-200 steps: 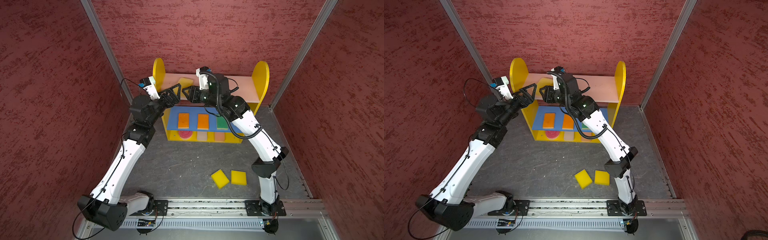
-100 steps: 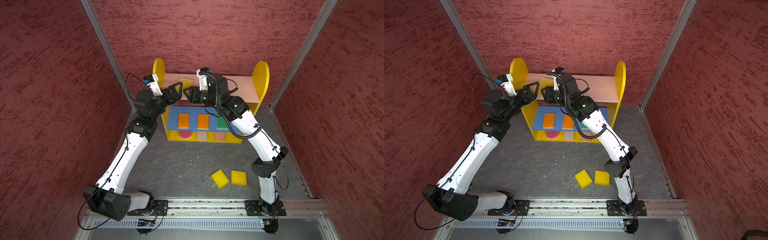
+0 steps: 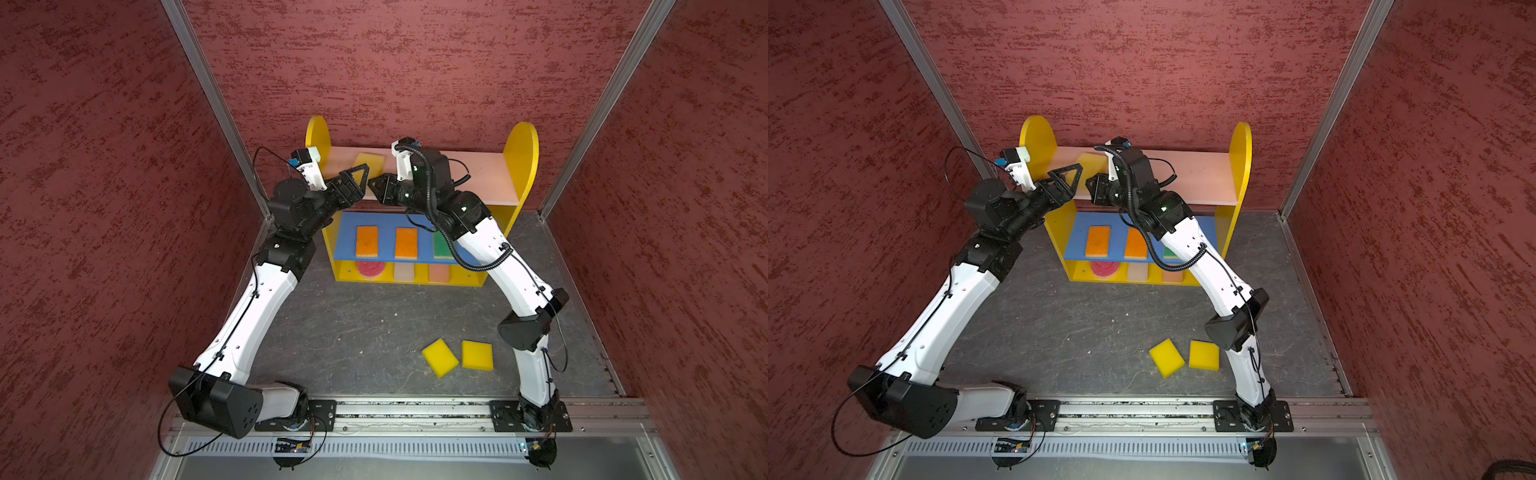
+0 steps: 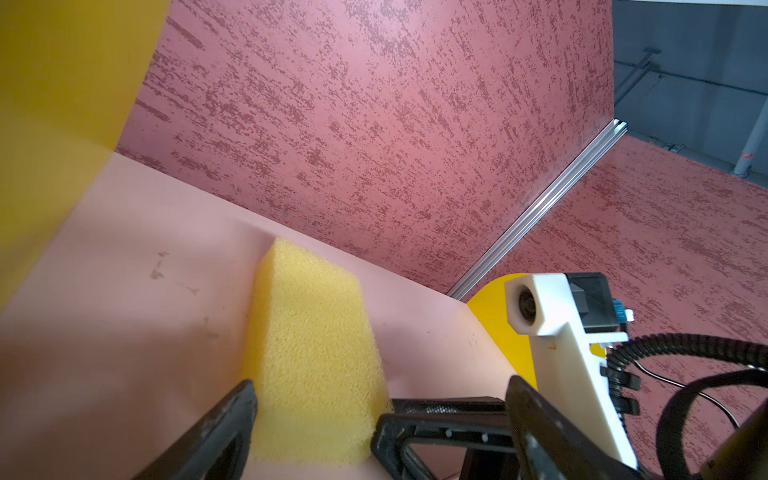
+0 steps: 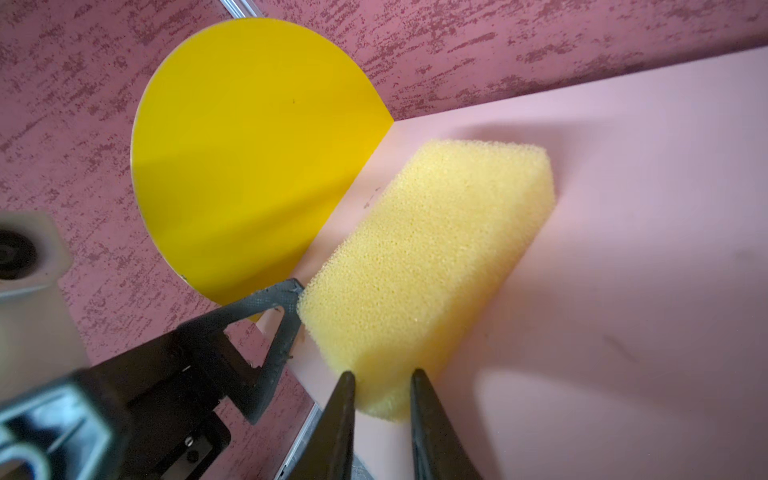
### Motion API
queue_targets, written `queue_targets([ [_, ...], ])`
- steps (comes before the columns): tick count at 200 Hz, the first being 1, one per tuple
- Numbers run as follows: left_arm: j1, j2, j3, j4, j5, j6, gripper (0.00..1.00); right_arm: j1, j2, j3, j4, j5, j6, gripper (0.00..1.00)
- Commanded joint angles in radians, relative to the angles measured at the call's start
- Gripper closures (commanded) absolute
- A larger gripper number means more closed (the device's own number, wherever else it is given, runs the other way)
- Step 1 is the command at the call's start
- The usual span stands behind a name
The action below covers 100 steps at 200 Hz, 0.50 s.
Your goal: Place and organize the cleaning sponges onto the shelf
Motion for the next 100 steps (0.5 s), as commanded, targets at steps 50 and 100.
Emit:
queue_targets([
  [50,0.009,-0.047,-0.065,0.027,0.039,-0.039,0.09,-0.020,-0.012,-0.026,0.038,-0.034,0.010,0.90],
  [100,0.023,-0.079,-0.087,0.028,0.035,-0.048,0.09,-0.020,-0.061,-0.114,0.099,-0.090,0.032,0.94],
])
